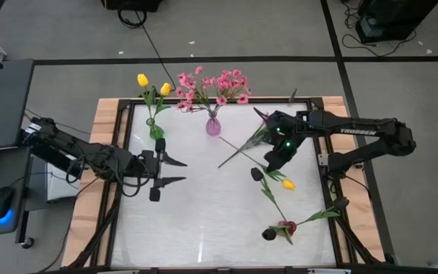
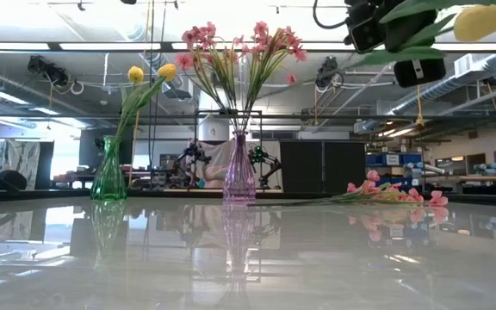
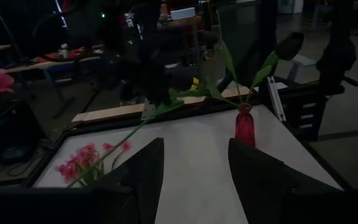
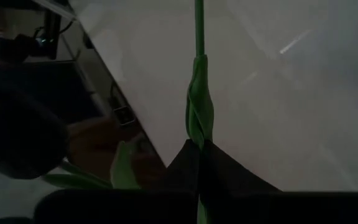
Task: Sort flowers into vase by color
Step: Put the yellow flower into the green vase
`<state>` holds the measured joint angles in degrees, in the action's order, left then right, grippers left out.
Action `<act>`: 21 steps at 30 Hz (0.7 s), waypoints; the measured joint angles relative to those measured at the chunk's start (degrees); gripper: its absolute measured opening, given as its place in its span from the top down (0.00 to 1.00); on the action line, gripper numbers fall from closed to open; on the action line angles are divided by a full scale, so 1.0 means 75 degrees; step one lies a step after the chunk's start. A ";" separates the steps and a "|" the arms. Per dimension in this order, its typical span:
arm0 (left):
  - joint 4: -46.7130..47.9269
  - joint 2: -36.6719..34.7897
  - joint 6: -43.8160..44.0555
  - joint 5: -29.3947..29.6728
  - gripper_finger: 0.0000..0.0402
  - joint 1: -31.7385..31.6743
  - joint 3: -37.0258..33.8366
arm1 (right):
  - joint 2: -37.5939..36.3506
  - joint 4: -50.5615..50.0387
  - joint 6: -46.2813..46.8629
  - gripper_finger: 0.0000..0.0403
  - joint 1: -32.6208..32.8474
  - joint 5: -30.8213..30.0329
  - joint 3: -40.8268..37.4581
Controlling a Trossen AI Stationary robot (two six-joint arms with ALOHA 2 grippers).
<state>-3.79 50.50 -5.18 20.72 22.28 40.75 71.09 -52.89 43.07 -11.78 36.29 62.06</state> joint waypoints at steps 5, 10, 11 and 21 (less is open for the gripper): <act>-0.0003 0.0000 0.0005 0.0028 0.54 0.0003 0.0000 | -0.0035 -0.0369 -0.0305 0.96 -0.0405 0.0281 0.0000; -0.0003 0.0000 0.0010 0.0028 0.54 0.0000 0.0000 | -0.0457 -0.0553 -0.0130 0.96 -0.0899 0.1031 0.0000; -0.0004 0.0000 0.0010 0.0028 0.54 0.0000 0.0000 | -0.0564 -0.0595 -0.0034 0.96 -0.1015 0.1221 0.0000; -0.0006 0.0000 0.0000 0.0025 0.54 0.0000 0.0000 | -0.1549 -0.0534 0.2252 0.96 -0.1762 0.3513 0.0000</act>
<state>-3.84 50.50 -5.18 20.91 22.28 40.75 59.47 -56.89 59.96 -24.99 62.64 62.06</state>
